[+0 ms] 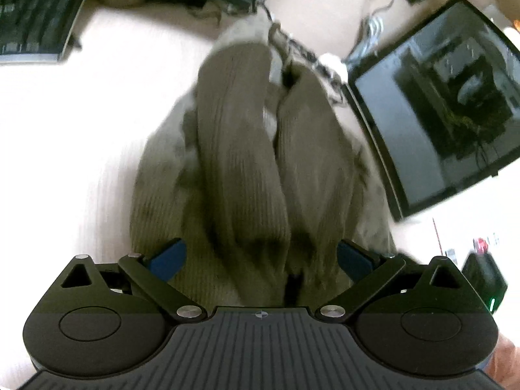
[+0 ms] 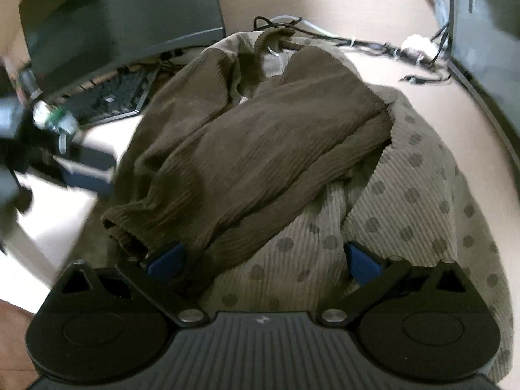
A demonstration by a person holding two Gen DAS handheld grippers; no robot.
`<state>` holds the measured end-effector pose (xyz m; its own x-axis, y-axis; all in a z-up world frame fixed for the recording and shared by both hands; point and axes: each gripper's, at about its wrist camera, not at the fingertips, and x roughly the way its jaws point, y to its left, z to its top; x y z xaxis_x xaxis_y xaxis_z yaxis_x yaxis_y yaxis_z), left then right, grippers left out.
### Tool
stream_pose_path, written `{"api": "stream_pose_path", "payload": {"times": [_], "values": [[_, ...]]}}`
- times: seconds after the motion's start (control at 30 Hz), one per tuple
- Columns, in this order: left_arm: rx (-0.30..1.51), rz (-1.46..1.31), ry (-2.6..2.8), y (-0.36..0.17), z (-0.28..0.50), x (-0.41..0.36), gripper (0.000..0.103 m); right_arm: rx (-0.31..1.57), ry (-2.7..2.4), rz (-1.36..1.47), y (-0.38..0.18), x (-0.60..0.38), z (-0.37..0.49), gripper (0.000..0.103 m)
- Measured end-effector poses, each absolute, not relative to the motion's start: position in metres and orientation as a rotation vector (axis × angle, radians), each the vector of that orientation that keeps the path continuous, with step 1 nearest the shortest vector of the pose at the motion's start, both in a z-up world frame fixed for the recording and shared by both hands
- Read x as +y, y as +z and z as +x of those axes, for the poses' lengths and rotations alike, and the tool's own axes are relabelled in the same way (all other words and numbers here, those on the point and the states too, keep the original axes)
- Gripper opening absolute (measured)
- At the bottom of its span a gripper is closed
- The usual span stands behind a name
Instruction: Fold clothes
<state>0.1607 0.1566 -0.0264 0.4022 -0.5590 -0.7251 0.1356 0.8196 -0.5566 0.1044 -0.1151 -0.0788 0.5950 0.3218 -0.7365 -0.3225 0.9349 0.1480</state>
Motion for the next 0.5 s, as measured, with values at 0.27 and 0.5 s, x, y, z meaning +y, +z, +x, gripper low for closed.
{"api": "stream_pose_path", "payload": {"times": [0.27,0.5], "values": [[1.082,-0.279,-0.434,-0.036,0.182,0.12,0.008,0.678,0.175,-0.106,-0.059,-0.105,0.087,0.103],[0.734,-0.203,-0.231,0.039,0.179,0.213,0.009,0.561,0.163,-0.274,-0.037,-0.078,0.08,0.102]]}}
